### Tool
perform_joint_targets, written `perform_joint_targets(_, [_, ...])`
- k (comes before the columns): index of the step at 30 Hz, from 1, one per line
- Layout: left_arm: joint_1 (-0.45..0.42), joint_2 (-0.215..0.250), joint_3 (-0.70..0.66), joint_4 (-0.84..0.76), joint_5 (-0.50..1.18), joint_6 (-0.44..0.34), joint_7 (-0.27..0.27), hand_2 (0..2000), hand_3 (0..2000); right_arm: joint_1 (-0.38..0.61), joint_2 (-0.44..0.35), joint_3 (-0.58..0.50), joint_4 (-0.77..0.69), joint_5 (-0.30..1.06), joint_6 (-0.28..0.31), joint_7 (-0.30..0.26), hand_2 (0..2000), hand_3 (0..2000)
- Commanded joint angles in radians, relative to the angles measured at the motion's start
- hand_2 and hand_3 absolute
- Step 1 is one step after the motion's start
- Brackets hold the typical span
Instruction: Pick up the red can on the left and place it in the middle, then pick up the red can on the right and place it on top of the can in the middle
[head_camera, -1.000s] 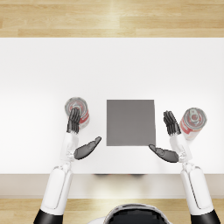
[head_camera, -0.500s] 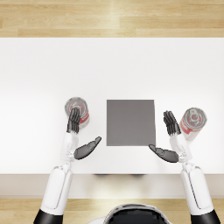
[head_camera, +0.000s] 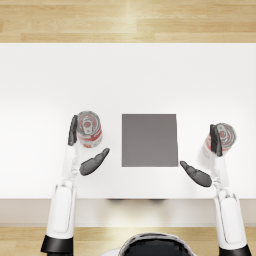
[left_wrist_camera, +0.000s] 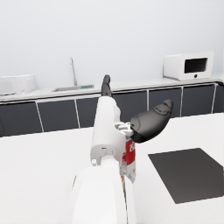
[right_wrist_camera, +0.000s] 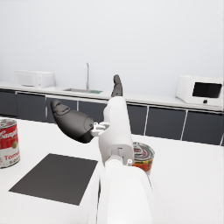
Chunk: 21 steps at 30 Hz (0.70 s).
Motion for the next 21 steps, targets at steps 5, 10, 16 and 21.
perform_joint_targets(5, [0.077,0.024,-0.055,0.163,0.092,-0.001,-0.001,0,0,-0.014,-0.008,-0.167,0.016,0.092,-0.001,0.002,0,0])
perform_joint_targets(10, [0.127,0.043,-0.048,0.313,0.109,-0.001,-0.001,0,0,-0.072,-0.020,-0.211,-0.067,0.109,-0.002,0.002,0,0])
perform_joint_targets(16, [0.150,0.060,-0.010,0.440,0.113,-0.001,-0.001,0,0,-0.034,-0.028,-0.211,-0.197,0.113,-0.002,0.002,0,0])
perform_joint_targets(21, [0.182,0.078,-0.001,0.528,0.113,-0.001,-0.001,0,0,-0.008,-0.038,-0.186,-0.307,0.113,-0.002,0.002,0,0])
